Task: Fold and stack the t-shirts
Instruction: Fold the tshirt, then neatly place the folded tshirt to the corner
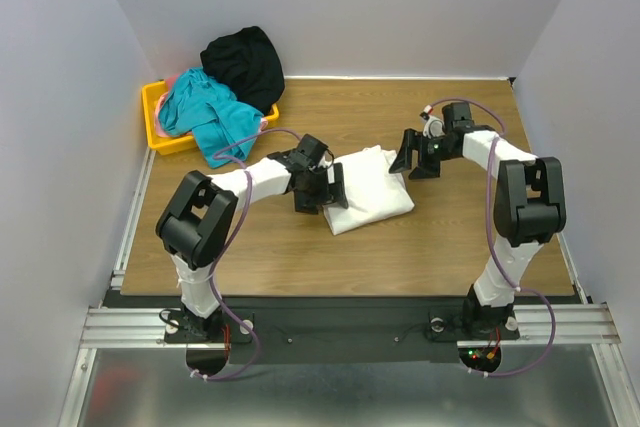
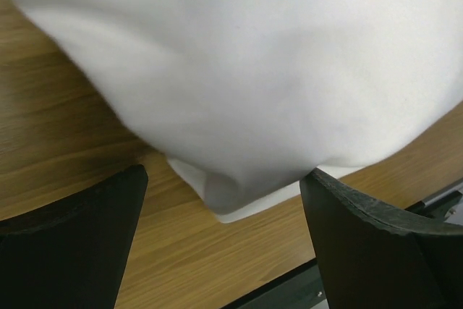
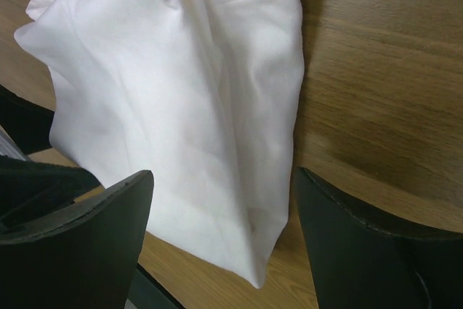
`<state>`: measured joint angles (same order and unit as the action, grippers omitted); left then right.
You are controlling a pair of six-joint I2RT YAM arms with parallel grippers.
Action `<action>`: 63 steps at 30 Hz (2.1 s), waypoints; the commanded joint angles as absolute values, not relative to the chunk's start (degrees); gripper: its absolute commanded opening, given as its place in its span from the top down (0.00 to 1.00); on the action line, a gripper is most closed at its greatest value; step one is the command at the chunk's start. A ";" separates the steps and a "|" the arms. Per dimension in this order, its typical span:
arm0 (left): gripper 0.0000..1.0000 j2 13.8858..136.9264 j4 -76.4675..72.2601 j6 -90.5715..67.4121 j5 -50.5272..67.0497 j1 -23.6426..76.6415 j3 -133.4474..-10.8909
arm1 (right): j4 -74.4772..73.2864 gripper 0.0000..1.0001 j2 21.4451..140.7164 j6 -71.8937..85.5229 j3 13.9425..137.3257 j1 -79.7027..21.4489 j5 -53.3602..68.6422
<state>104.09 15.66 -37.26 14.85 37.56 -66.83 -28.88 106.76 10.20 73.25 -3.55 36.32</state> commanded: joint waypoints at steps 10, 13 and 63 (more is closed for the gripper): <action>0.02 99.93 17.58 -35.60 10.99 34.72 -67.15 | -24.35 0.16 107.31 8.88 69.61 -2.90 37.88; 0.02 100.72 17.23 -35.16 10.81 34.45 -66.88 | -24.08 0.16 107.84 9.05 69.35 -2.90 38.05; 0.08 98.54 18.54 -30.59 14.50 29.36 -71.91 | -34.70 1.00 118.55 2.83 94.46 -10.29 18.57</action>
<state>106.21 17.52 -32.53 14.55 31.48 -73.19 -27.11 117.05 12.40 84.73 -13.54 28.71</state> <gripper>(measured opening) 0.920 0.110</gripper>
